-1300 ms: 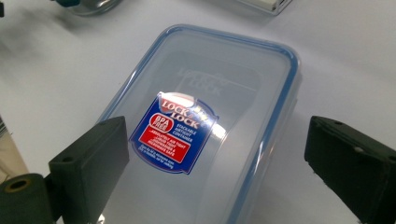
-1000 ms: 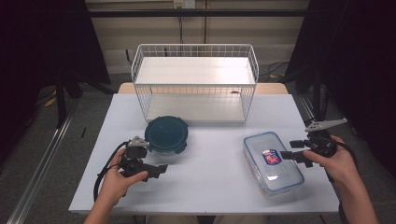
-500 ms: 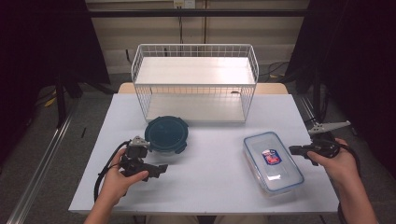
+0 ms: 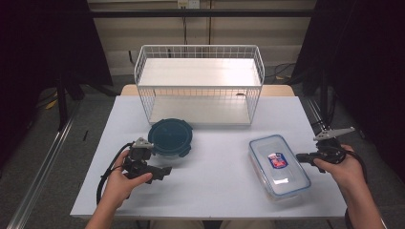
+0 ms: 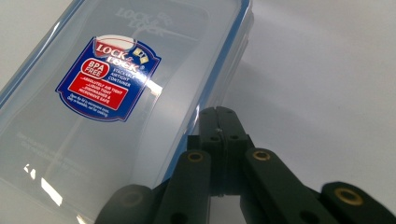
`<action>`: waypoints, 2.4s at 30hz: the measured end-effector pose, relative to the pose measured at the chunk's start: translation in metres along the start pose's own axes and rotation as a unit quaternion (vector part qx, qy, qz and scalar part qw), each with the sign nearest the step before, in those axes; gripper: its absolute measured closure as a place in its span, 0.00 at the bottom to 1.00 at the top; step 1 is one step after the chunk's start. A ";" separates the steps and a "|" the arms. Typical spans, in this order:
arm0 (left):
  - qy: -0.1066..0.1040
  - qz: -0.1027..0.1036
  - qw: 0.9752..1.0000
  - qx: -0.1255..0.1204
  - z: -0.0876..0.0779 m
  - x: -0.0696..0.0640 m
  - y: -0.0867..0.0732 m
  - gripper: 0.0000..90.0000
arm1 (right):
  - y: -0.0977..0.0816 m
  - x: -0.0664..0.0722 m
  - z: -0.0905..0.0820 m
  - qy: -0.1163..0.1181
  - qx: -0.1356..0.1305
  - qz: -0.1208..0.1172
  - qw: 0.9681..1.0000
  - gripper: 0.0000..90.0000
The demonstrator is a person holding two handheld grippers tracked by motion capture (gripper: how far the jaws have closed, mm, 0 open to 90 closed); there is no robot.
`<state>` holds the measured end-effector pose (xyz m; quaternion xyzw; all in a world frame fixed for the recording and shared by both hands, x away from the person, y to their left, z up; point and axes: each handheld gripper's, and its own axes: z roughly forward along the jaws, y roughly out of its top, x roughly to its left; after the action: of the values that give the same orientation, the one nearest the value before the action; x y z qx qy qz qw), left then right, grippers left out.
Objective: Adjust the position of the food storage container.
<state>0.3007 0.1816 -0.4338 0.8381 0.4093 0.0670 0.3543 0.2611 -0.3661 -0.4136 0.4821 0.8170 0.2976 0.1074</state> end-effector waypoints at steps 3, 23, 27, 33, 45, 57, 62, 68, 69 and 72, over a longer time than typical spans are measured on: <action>0.000 0.003 1.000 0.004 0.000 0.000 0.001 0.03 | -0.002 -0.001 -0.001 0.005 0.003 0.000 1.000 1.00; 0.000 0.009 1.000 0.007 -0.001 -0.001 0.005 0.02 | 0.000 0.015 0.006 0.051 0.005 -0.020 0.998 1.00; 0.000 0.010 1.000 0.009 -0.001 0.000 0.004 0.02 | -0.001 0.013 0.004 0.063 -0.003 -0.024 0.998 1.00; -0.002 0.009 1.000 0.006 -0.001 0.001 0.005 0.02 | -0.007 0.016 0.002 0.058 0.011 -0.023 0.998 1.00; 0.002 0.007 1.000 0.002 -0.003 0.001 0.007 0.02 | -0.010 0.028 0.002 0.077 0.022 -0.045 0.996 1.00; 0.000 0.010 1.000 0.001 -0.003 -0.001 0.008 0.03 | -0.022 0.036 0.002 0.099 0.048 -0.070 0.991 1.00; 0.002 0.009 1.000 0.001 -0.004 0.000 0.008 0.03 | -0.014 0.048 0.014 0.126 0.039 -0.082 0.988 1.00; 0.004 0.010 1.000 -0.001 -0.005 -0.001 0.006 0.03 | -0.008 0.061 0.024 0.135 0.040 -0.096 0.985 1.00; 0.002 0.008 1.000 -0.001 -0.005 -0.001 0.006 0.02 | -0.006 0.064 0.026 0.137 0.040 -0.099 0.985 1.00; 0.002 0.010 1.000 0.004 -0.006 -0.002 0.005 0.03 | -0.004 0.069 0.031 0.148 0.040 -0.105 0.983 1.00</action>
<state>0.3006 0.1811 -0.4259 0.8434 0.4020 0.0702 0.3495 0.2373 -0.2970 -0.4330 0.3478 0.8815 0.3194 -0.0035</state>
